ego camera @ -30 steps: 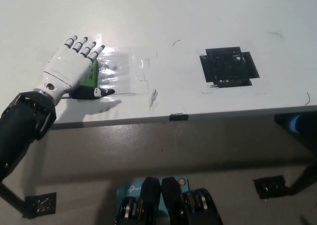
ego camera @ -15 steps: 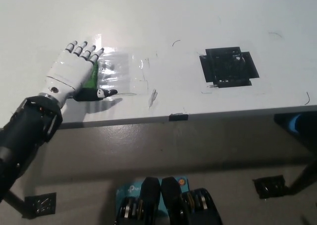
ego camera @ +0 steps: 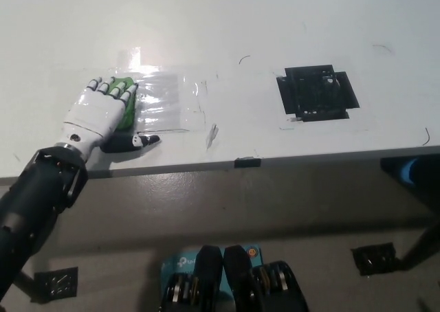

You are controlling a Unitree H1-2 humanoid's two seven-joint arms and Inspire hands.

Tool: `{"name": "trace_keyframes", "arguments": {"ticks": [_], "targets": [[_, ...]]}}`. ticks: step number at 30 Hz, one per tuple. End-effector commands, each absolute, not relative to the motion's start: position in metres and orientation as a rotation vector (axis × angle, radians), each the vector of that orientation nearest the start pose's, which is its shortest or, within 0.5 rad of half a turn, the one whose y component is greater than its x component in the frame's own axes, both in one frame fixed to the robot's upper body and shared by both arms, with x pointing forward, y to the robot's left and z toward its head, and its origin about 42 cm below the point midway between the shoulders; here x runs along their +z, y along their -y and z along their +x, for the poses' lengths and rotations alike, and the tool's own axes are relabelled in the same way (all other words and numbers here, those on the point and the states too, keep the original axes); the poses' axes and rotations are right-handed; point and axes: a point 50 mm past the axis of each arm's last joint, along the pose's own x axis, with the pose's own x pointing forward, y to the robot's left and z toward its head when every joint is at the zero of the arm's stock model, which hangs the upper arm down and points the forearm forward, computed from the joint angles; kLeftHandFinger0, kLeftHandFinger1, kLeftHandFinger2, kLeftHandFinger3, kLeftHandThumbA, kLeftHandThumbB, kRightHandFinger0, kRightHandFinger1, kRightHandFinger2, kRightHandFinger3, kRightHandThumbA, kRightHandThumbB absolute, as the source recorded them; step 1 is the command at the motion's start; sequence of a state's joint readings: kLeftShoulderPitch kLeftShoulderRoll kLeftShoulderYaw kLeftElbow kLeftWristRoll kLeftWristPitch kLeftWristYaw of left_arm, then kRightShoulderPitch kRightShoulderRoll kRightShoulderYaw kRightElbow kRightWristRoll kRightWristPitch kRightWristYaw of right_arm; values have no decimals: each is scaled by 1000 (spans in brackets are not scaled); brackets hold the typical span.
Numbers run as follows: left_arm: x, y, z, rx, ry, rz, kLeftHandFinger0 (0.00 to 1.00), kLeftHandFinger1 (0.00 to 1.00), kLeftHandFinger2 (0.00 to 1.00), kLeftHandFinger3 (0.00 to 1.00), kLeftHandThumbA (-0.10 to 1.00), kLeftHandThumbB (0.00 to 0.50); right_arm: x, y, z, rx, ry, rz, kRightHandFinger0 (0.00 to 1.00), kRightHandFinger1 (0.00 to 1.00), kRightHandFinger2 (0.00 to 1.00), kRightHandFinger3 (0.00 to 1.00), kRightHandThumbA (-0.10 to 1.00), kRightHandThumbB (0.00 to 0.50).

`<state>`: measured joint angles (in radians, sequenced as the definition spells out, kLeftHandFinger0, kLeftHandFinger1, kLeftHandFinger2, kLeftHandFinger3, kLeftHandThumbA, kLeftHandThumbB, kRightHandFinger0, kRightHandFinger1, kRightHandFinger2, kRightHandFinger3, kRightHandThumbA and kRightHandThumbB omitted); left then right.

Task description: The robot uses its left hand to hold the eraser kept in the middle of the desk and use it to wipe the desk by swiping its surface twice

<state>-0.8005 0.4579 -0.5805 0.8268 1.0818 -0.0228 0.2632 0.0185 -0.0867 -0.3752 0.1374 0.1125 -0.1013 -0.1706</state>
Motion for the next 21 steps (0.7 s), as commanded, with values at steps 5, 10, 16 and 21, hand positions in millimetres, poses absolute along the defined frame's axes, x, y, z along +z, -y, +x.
{"name": "trace_keyframes", "arguments": {"ticks": [5, 10, 16, 21], "targets": [[188, -288, 504, -54, 257, 1729, 1000, 1000, 1000, 1000, 1000, 402, 78, 357, 252, -598, 67, 52, 1000, 1000, 1000, 1000, 1000, 314], [167, -287, 499, -32, 215, 1660, 1000, 1000, 1000, 1000, 1000, 373, 79, 361, 253, -604, 73, 46, 1000, 1000, 1000, 1000, 1000, 328], [143, -271, 493, -49, 170, 1581, 1000, 1000, 1000, 1000, 1000, 372, 80, 360, 252, -607, 80, 48, 1000, 1000, 1000, 1000, 1000, 335], [133, -255, 491, -63, 163, 1555, 1000, 1000, 1000, 1000, 1000, 385, 82, 361, 253, -613, 84, 33, 1000, 1000, 1000, 1000, 1000, 325]]}}
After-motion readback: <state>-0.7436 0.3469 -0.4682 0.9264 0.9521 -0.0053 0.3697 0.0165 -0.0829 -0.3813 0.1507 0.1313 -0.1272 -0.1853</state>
